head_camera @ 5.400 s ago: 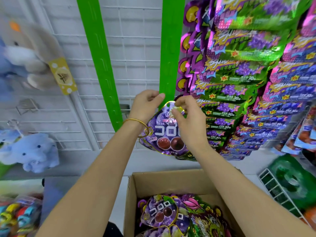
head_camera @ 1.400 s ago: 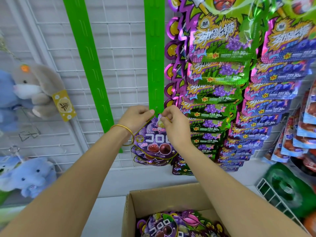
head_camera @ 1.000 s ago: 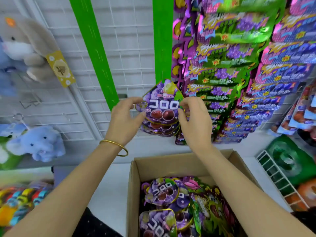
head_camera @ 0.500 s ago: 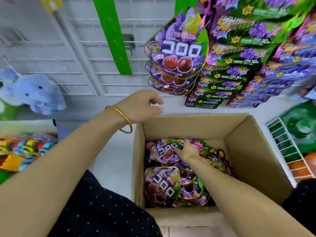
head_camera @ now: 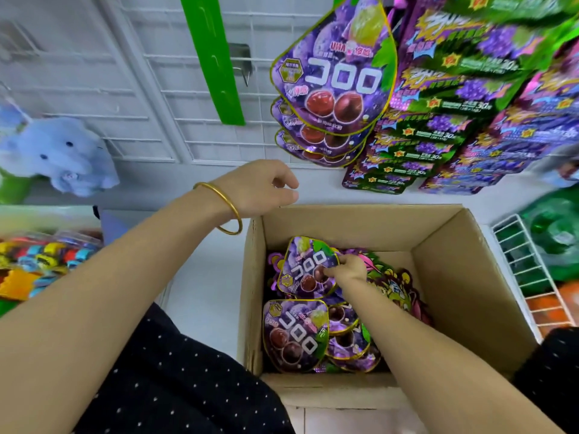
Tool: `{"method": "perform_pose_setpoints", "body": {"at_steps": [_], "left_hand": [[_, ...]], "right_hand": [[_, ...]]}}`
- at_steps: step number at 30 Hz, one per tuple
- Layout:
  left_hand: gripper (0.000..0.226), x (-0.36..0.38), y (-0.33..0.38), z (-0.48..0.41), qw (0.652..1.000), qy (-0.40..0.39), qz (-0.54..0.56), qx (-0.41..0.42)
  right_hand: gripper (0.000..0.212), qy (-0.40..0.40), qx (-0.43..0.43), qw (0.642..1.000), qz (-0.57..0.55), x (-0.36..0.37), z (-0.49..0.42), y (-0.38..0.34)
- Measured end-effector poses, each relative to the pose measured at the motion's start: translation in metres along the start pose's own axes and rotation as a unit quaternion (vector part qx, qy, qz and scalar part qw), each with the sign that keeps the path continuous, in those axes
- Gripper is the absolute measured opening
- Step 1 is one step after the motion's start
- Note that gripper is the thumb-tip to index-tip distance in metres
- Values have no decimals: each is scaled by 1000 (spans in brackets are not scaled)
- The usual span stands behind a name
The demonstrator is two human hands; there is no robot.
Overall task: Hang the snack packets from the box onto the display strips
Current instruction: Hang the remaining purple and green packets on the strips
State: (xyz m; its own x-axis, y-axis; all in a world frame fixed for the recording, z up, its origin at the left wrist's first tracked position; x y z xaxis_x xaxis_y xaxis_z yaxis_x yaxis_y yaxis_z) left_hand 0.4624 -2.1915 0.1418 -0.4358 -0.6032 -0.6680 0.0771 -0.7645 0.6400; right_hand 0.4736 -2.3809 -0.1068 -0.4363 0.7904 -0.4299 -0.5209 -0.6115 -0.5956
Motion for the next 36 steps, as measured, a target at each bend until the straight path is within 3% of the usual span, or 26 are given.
{"method": "perform_pose_setpoints", "body": {"at_steps": [3, 7, 11, 13, 16, 18, 20, 23, 25, 28, 30, 34, 36], "left_hand": [[27, 2, -1, -4, 1000, -8, -12, -13], [41, 11, -5, -12, 998, -25, -16, -47], [54, 24, -2, -18, 996, -51, 8, -74], [46, 25, 4, -19, 997, -36, 35, -54], [14, 17, 20, -18, 996, 25, 84, 22], [15, 9, 28, -14, 994, 51, 83, 56], [21, 2, 37, -10, 991, 57, 84, 88], [11, -10, 54, -6, 987, 62, 75, 131], [25, -21, 66, -2, 983, 80, 57, 152], [17, -48, 82, 0, 980, 105, 69, 155], [5, -75, 93, -1, 967, 158, 129, 154], [35, -132, 123, -12, 920, 305, 184, 167], [27, -147, 139, -16, 912, 317, 197, 171]], "right_hand": [[21, -20, -75, 984, -157, -18, 19, 0], [26, -141, -133, 930, -312, -48, 54, -14], [26, -222, -191, 884, -364, -71, 85, -39], [27, -244, -215, 869, -373, -79, 99, -52], [26, -268, -244, 855, -371, -89, 116, -68], [29, -266, -269, 862, -337, -96, 128, -80], [25, -222, -306, 885, -272, -107, 140, -99], [15, -127, -382, 898, -178, -126, 163, -141], [13, -79, -444, 884, -125, -135, 177, -171], [26, 2, -499, 862, -87, -148, 193, -202], [19, 43, -518, 849, -90, -159, 199, -218], [24, 115, -562, 814, -95, -176, 213, -247], [20, 145, -580, 798, -77, -181, 220, -263]]}}
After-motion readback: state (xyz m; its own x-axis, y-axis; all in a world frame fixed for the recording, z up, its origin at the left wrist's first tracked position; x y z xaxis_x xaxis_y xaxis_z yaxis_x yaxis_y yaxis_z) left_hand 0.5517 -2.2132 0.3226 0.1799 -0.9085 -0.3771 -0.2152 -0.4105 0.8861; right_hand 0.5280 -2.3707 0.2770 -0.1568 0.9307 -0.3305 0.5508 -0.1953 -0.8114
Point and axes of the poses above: each hand's wrist, its own z-axis away from the middle knuckle, its own x-axis out of the palm, y = z × x, the point moved 4 cm from there along -z, towards the middle knuckle, and after that the axes turned 12 degrees about -y, right-handed, at the moved point
